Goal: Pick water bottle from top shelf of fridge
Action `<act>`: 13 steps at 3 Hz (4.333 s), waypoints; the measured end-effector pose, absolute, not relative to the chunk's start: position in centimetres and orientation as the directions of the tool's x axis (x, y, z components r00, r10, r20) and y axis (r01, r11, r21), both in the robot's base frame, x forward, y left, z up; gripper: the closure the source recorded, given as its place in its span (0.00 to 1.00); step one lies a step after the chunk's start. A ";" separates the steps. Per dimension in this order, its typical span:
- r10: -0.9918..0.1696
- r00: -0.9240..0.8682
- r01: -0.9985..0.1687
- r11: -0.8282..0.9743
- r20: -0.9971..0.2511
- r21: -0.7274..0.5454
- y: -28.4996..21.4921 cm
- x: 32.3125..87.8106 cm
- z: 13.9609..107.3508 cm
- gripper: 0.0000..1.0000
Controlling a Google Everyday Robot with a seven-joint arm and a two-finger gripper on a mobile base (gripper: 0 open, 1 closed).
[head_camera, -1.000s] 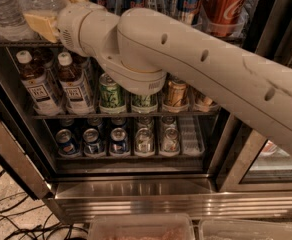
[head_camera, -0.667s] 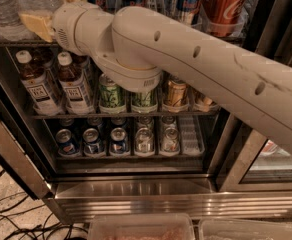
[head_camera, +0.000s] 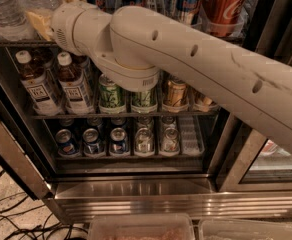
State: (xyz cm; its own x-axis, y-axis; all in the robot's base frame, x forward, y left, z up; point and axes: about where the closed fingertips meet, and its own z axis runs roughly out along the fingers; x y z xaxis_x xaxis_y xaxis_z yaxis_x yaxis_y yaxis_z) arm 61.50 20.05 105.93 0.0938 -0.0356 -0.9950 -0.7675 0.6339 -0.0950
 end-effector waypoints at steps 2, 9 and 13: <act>-0.036 0.094 -0.768 0.634 -0.995 -0.095 20.0 61.5 105.9 1.00; -0.008 0.121 -0.796 0.596 -0.993 -0.102 17.6 53.1 106.6 1.00; 0.024 -0.096 -0.876 0.472 -0.995 0.096 6.2 49.1 98.5 1.00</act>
Offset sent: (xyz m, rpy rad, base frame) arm 0.0000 0.0000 0.0000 0.0000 0.0000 0.0000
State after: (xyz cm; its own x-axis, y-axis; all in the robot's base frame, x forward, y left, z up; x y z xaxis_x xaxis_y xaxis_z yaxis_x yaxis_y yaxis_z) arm 49.11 6.19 98.54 -0.0957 0.0244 -0.9951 -0.8762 0.4723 0.0959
